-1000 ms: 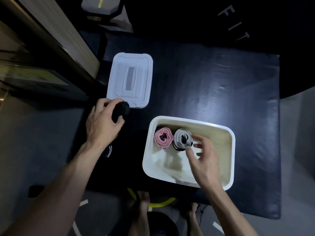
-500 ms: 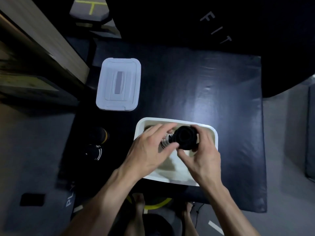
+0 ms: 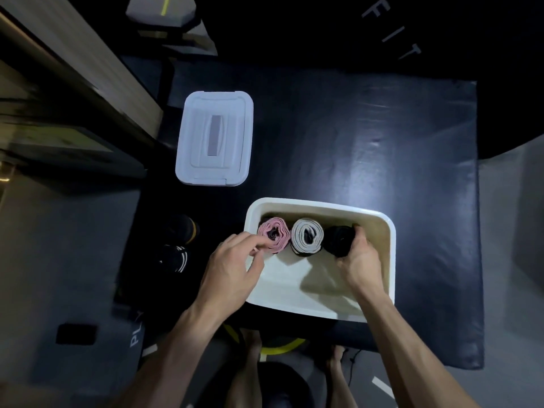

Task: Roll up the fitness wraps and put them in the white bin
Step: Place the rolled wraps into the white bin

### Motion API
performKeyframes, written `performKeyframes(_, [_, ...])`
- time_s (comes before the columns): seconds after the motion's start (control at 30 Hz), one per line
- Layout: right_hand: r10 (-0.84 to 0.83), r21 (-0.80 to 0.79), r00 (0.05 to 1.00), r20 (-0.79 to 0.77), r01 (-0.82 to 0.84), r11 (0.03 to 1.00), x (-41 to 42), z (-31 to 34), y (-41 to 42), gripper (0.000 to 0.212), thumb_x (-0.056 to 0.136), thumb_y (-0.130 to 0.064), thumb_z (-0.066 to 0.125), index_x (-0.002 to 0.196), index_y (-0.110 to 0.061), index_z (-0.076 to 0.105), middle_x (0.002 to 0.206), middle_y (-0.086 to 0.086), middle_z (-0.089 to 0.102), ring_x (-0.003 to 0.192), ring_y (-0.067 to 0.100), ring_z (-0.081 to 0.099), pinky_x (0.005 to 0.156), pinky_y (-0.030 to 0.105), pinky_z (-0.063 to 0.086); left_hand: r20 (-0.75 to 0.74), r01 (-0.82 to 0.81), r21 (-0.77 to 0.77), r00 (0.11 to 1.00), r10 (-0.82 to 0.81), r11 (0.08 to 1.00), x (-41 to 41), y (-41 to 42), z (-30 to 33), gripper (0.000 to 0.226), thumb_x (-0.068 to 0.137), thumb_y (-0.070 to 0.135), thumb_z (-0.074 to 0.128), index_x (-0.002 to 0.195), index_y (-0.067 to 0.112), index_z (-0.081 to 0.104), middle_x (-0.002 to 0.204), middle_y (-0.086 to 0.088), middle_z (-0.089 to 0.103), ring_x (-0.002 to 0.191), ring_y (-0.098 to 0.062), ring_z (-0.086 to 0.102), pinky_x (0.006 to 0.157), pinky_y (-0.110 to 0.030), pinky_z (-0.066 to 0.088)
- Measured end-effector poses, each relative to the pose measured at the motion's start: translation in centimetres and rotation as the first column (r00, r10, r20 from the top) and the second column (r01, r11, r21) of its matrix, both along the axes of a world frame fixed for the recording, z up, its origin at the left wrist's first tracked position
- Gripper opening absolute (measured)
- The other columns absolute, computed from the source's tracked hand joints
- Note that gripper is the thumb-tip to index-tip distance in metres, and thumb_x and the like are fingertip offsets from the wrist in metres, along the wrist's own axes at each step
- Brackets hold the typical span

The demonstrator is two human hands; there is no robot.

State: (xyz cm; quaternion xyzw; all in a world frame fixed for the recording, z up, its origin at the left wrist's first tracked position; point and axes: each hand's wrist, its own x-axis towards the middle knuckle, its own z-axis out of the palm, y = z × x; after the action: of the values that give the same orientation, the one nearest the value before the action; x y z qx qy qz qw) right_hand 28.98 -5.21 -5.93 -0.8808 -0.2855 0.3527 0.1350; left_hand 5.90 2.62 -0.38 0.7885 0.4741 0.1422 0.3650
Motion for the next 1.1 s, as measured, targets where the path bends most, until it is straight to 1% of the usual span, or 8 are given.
performKeyframes(0.2, [-0.050,0.055,0.999,0.010,0.049,0.997,-1.6,0.6,-1.4,0.091,0.087,-0.016,0.072,0.159,-0.015,0.016,0.134,0.021,0.055,0.109,0.042,0.062,0.094,0.044,0.049,-0.027,-0.249,0.118,0.967,0.254,0.961,-3.2,2.8,-0.6,0.027,0.091,0.000,0.065,0.105,0.021,0.074,0.100,0.011,0.067,0.090,-0.015,0.062,0.086,-0.035,0.052])
performKeyframes(0.33, [0.054,0.107,0.959,0.278,-0.086,0.991,-3.0,2.5,-1.3,0.087,0.084,-0.022,0.073,0.157,-0.019,0.025,0.143,0.012,0.038,0.103,0.040,0.059,0.080,0.046,0.053,-0.326,-0.392,0.216,0.834,0.445,0.894,-6.5,6.0,-2.5,0.049,0.079,0.006,0.073,0.124,0.025,0.066,0.128,-0.001,0.057,0.116,-0.033,0.050,0.099,-0.048,0.042])
performKeyframes(0.47, [0.097,0.359,0.950,0.297,-0.205,0.910,-4.8,3.6,0.0,0.065,0.085,-0.015,0.071,0.145,-0.014,0.045,0.133,0.007,0.046,0.111,0.029,0.055,0.091,0.042,0.053,-0.653,-0.359,0.004,0.706,0.274,0.934,-8.9,9.1,-4.6,0.082,0.081,0.033,0.081,0.151,0.037,0.040,0.158,-0.006,0.034,0.135,-0.038,0.041,0.111,-0.051,0.032])
performKeyframes(0.57, [0.182,0.408,0.959,0.218,-0.259,0.876,-6.5,4.1,1.0,0.061,0.085,-0.013,0.069,0.142,-0.018,0.049,0.131,0.000,0.048,0.105,0.020,0.057,0.084,0.031,0.050,-0.706,-0.293,-0.050,0.687,0.174,0.955,-9.6,10.0,-5.8,0.068,0.088,0.035,0.076,0.148,0.037,0.045,0.148,-0.005,0.049,0.123,-0.034,0.055,0.105,-0.046,0.037])
performKeyframes(0.73, [0.310,0.539,0.948,0.075,-0.300,0.787,-8.8,5.1,1.8,0.053,0.087,-0.014,0.066,0.138,-0.023,0.053,0.128,-0.011,0.051,0.097,0.016,0.062,0.084,0.028,0.052,-0.526,-0.229,0.063,0.819,0.228,0.971,-9.1,9.1,-3.4,0.063,0.085,0.028,0.077,0.143,0.032,0.052,0.139,-0.003,0.057,0.114,-0.034,0.056,0.098,-0.046,0.042])
performKeyframes(0.9, [0.508,0.610,0.862,-0.001,-0.402,0.683,-10.6,6.8,3.2,0.073,0.087,-0.023,0.073,0.153,-0.023,0.041,0.146,-0.006,0.046,0.126,0.014,0.053,0.101,0.033,0.050,-0.209,-0.135,0.098,0.966,0.153,0.986,-6.3,6.4,3.9,0.071,0.074,0.035,0.085,0.137,0.028,0.052,0.131,0.007,0.063,0.114,-0.022,0.059,0.102,-0.044,0.046])
performKeyframes(1.0, [0.560,0.624,0.826,0.062,-0.470,0.624,-11.3,7.7,4.1,0.083,0.084,-0.029,0.078,0.156,-0.023,0.038,0.152,-0.004,0.044,0.135,0.019,0.048,0.109,0.043,0.044,-0.090,-0.093,0.051,0.991,0.097,0.994,-4.8,4.2,6.4,0.067,0.075,0.042,0.082,0.135,0.028,0.056,0.130,0.015,0.062,0.116,-0.013,0.058,0.104,-0.035,0.046])
performKeyframes(1.1, [0.522,0.631,0.839,0.152,-0.489,0.602,-11.1,8.6,4.0,0.076,0.080,-0.030,0.079,0.148,-0.018,0.048,0.140,-0.004,0.055,0.120,0.021,0.054,0.103,0.042,0.045,-0.021,-0.063,-0.020,0.998,0.063,0.998,-4.2,2.5,7.0,0.068,0.076,0.049,0.079,0.138,0.032,0.054,0.128,0.023,0.059,0.117,-0.003,0.055,0.101,-0.023,0.045])
